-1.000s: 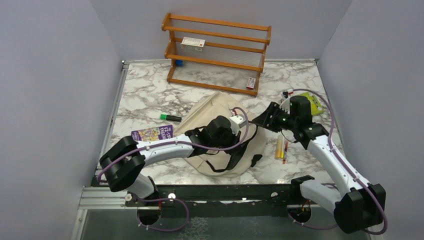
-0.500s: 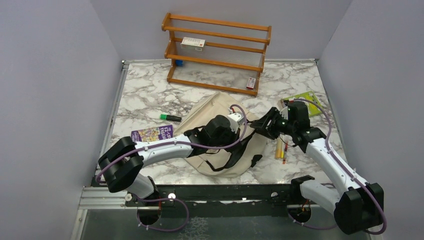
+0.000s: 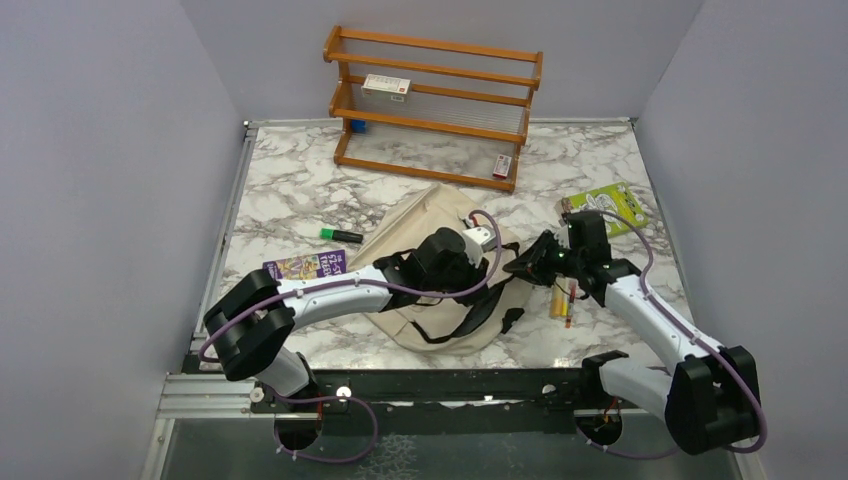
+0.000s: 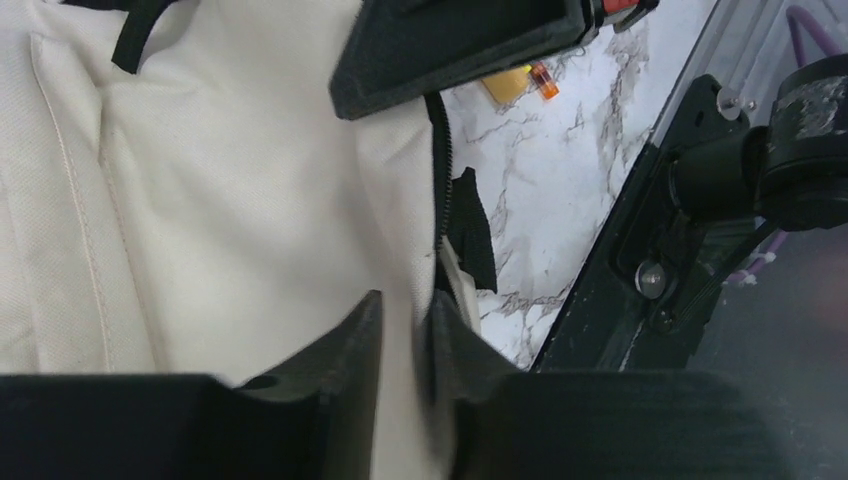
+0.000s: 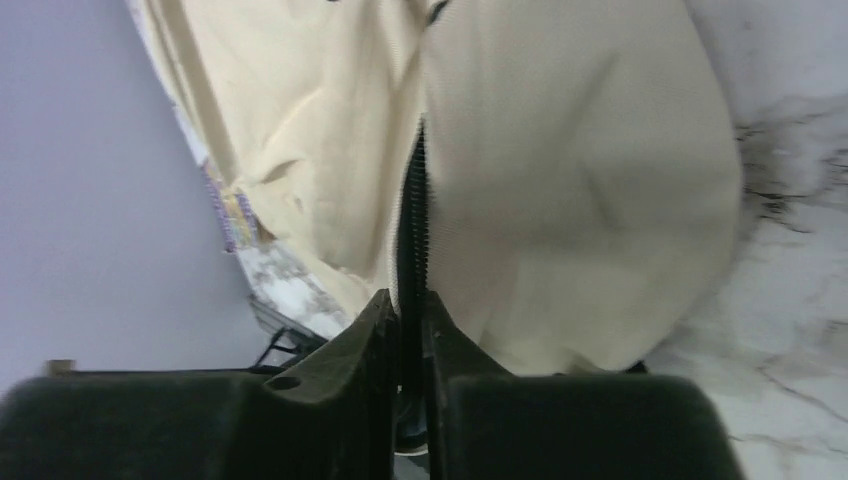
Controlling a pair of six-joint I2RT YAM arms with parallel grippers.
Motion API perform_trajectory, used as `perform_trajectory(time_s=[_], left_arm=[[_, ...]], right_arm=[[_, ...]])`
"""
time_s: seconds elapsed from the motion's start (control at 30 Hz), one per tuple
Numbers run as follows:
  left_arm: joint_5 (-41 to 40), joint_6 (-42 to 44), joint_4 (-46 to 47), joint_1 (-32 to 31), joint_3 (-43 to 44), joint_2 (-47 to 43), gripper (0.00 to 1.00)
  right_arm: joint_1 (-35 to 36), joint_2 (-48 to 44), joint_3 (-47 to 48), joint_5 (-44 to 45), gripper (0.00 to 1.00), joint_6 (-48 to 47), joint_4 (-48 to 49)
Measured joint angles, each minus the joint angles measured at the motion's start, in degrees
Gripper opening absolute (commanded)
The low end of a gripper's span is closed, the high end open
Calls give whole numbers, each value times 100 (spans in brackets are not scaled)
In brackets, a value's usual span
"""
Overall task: Pack the student bag
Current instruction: Unzip the student bag at the center of the board.
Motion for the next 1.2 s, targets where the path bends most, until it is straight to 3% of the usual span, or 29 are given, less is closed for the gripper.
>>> perform_trajectory(time_s=[0.2,0.3,0.53,0.8,0.97,1.2], left_arm=[[9,22,-22,149,0,-11,57],[37,-74,2,415,0,-17,61],[-28,-315,50,1001,579,260,63],[2,-20,17,997,2079,1655,55],[240,857,-413,999,2315,2173,58],[704,2612,-968,999,2332,2238,60]], right_arm=[[-2,-417,-723,289,6,50,31],[-2,-444,-1027,378,4,76,109],[-2,-328,-1429,494,4,116,354],[-2,-260,-1574,531,4,116,605],[-2,-291,-1574,533,4,111,603],[-2,-343,-1574,535,4,90,597]])
